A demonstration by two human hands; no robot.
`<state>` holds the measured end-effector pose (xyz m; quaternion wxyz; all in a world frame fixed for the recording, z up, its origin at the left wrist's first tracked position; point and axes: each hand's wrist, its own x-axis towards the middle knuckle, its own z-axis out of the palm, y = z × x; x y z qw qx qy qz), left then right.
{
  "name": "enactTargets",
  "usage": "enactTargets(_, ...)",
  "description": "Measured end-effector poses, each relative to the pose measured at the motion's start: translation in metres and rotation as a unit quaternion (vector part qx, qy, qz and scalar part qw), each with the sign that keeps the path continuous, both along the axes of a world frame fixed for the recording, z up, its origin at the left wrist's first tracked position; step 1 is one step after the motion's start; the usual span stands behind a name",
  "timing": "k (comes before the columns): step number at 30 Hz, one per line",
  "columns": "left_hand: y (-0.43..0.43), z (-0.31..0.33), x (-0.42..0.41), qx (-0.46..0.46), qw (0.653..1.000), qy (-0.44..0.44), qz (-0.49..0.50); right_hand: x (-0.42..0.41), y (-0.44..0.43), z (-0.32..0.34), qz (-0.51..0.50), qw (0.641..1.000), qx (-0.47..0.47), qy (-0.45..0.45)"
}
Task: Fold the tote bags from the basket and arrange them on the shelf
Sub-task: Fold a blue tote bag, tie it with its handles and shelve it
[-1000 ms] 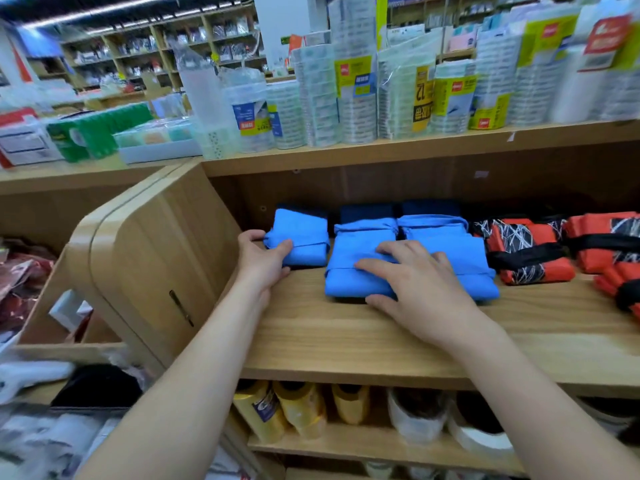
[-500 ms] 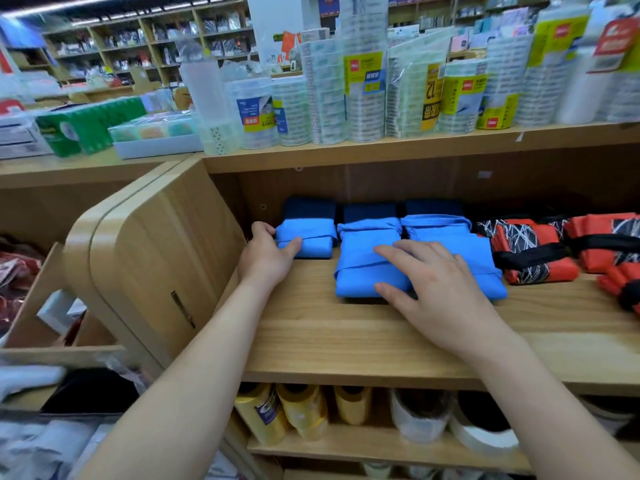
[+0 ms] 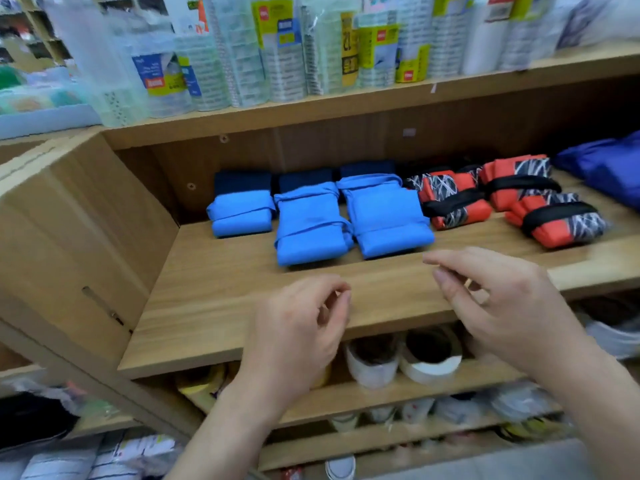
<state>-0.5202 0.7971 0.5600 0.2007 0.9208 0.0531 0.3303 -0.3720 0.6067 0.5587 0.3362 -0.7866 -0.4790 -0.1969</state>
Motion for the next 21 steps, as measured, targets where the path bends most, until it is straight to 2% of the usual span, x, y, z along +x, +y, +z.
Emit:
enactTargets(3,-0.034,-0.012,0.010,0.030,0.997,0.023,-0.070,0.002,-0.052,-0.007,-0.043,0.998,-0.045,-0.010)
enactTargets(6,-0.071,-0.027,0.027,0.047,0.986,0.082,-0.135,0.003,-0.115,-0.019,-0.106,0.990,-0.095,-0.003)
enactTargets(11,-0.147,-0.069,0.065,0.054,0.963,0.159,-0.210,0.006,-0.236,-0.057,-0.218,0.963,-0.147,0.049)
enactTargets(16,-0.238,-0.124,0.109,0.055,0.938,0.227,-0.254,0.000,-0.376,-0.104,-0.343,0.916,-0.156,0.137)
enactTargets(21,-0.344,-0.163,0.154,0.024,0.922,0.285,-0.262,-0.014,-0.514,-0.148,-0.461,0.844,-0.092,0.258)
